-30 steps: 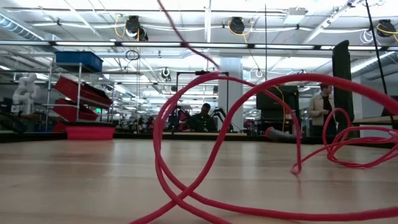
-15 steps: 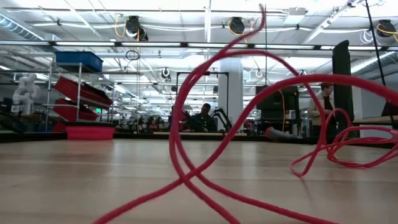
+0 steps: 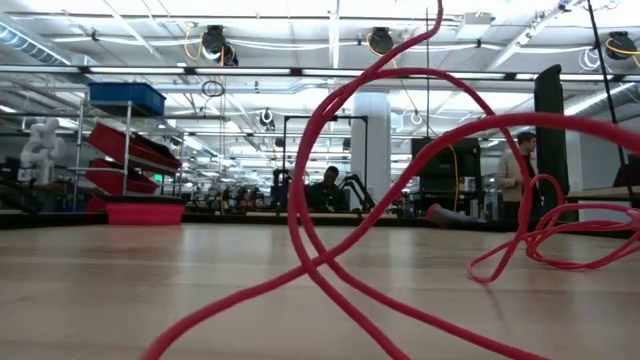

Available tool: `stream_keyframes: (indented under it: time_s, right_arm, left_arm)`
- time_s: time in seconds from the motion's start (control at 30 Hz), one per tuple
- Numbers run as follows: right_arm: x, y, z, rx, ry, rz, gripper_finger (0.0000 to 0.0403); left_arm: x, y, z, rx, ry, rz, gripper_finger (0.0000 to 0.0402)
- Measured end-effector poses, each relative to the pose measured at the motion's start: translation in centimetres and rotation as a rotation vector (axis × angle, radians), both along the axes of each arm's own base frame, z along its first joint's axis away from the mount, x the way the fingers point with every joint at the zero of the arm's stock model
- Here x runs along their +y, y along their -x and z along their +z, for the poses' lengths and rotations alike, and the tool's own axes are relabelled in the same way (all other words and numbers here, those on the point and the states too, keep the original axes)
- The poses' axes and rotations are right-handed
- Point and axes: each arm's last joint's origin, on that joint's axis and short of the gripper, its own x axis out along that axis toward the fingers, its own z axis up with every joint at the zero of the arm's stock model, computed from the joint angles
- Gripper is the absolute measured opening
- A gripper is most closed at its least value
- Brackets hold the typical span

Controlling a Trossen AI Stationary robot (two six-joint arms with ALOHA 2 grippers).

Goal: Coil cords
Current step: Coil the red wire onto the spool

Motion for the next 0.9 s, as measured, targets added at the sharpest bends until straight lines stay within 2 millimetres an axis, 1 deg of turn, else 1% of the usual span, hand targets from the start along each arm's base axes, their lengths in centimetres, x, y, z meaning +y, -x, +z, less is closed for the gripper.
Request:
stream_keyframes:
  time_s: [0.17,0.47,0.6,0.73,0.9]
  right_arm:
    - [0.3,0.2,0.5,-0.007,-0.002,0.014,0.0000]
    - [0.6,0.6,2.7,-0.075,0.009,0.045,0.0000]
    - [0.7,0.9,3.5,-0.109,0.052,0.032,0.0000]
    - [0.6,1.2,4.2,-0.143,0.121,-0.016,0.0000]
    - [0.5,1.2,4.2,-0.171,0.200,-0.020,0.0000]
  left_arm:
    - [0.3,-0.3,-0.6,0.044,-0.020,0.080,0.0008]
    - [1.0,-2.1,-2.1,0.120,-0.033,0.158,0.0008]
    - [1.5,-3.0,-2.8,0.148,-0.035,0.183,0.0008]
    - [1.7,-3.8,-3.7,0.184,-0.036,0.161,0.0008]
    - [1.7,-4.9,-4.7,0.212,-0.024,0.157,0.0008]
